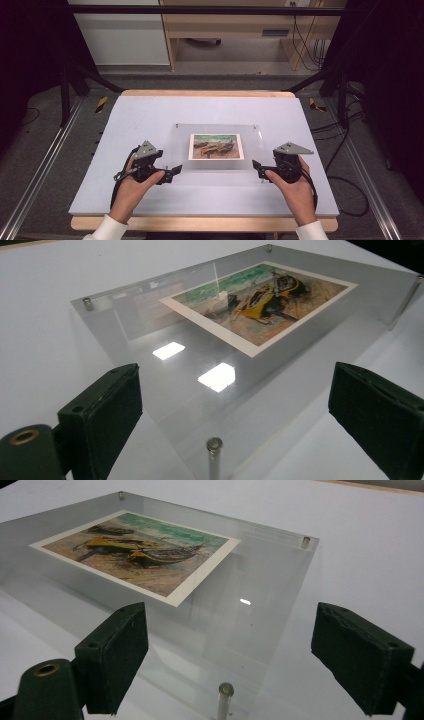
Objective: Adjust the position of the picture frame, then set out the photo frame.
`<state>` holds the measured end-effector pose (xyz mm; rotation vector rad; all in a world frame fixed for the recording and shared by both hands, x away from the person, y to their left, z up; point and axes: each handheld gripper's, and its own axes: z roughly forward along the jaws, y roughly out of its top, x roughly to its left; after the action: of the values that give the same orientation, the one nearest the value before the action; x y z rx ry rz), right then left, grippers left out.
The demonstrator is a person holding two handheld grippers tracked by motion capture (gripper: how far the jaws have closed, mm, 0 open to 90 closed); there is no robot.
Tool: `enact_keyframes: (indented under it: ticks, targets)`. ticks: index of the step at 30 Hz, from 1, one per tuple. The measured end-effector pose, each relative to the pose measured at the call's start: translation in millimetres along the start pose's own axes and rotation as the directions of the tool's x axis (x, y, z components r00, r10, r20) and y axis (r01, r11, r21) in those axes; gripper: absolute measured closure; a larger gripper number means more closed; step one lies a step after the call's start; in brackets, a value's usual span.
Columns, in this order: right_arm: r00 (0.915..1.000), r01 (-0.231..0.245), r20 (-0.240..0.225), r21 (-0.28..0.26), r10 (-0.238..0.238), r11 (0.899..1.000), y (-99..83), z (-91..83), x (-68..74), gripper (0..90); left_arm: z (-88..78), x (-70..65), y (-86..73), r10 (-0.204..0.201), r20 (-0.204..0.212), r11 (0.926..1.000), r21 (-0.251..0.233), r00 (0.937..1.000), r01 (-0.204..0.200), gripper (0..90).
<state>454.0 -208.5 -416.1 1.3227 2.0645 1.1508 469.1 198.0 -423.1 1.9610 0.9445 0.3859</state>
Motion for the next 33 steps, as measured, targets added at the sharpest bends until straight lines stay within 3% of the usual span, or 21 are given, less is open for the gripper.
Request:
enact_keyframes:
  ticks: [3, 9, 15, 17, 19, 21, 26, 29, 31, 33]
  targets:
    - [0.9998, 0.003, -0.019, 0.024, -0.002, 1.0, 4.9, 9.0, -0.9, 14.8, 5.4, 4.2, 4.7, -0.015, -0.008, 0.9996, 0.022, 0.9999, 0.015, 7.2]
    - [0.9973, -0.031, -0.064, 0.092, 0.037, 0.995, 4.0, 29.9, -4.6, 13.1, 17.6, 12.6, 1.3, -0.06, -0.015, 0.9957, 0.07, 0.9981, 0.061, 8.0]
    - [0.9935, -0.064, -0.088, 0.092, 0.072, 0.994, 1.0, 37.1, -9.2, 13.6, 23.7, 16.8, -4.9, -0.127, 0.021, 0.9889, 0.08, 0.9917, 0.125, 7.7]
    - [0.9923, -0.074, -0.092, 0.093, 0.083, 0.993, 1.5, 37.2, -10.5, 13.6, 25.1, 19.1, -7.2, -0.167, 0.036, 0.9836, 0.076, 0.9854, 0.164, 7.8]
    - [0.9941, -0.07, -0.076, 0.103, 0.078, 0.992, 1.8, 37.2, -12.2, 13.5, 26.4, 21.3, -10.6, -0.216, 0.055, 0.9748, 0.072, 0.975, 0.211, 8.0]
    - [0.9939, -0.075, -0.071, 0.128, 0.085, 0.989, -0.1, 38.5, -14.5, 12.1, 26.8, 23.6, -13.0, -0.241, 0.069, 0.9692, 0.069, 0.9681, 0.236, 7.8]
    - [0.9785, -0.152, -0.119, 0.133, 0.168, 0.979, -4.9, 41.5, -20.2, 11.1, 28.4, 28.9, -17.1, -0.306, 0.109, 0.9508, 0.083, 0.9457, 0.298, 8.2]
    - [0.971, -0.188, -0.121, 0.142, 0.206, 0.972, -5.9, 43.3, -20.9, 10.3, 31.7, 29.8, -19.0, -0.338, 0.153, 0.9404, 0.097, 0.9288, 0.326, 8.4]
    - [0.9632, -0.214, -0.131, 0.153, 0.235, 0.965, -6.8, 43.7, -22.8, 10.2, 33.4, 28.6, -19.0, -0.343, 0.169, 0.9387, 0.1, 0.9242, 0.33, 8.6]
    - [0.9552, -0.233, -0.147, 0.163, 0.257, 0.959, -7.9, 43.7, -25.0, 10.3, 34.6, 28.9, -18.9, -0.343, 0.169, 0.9386, 0.1, 0.9239, 0.33, 8.5]
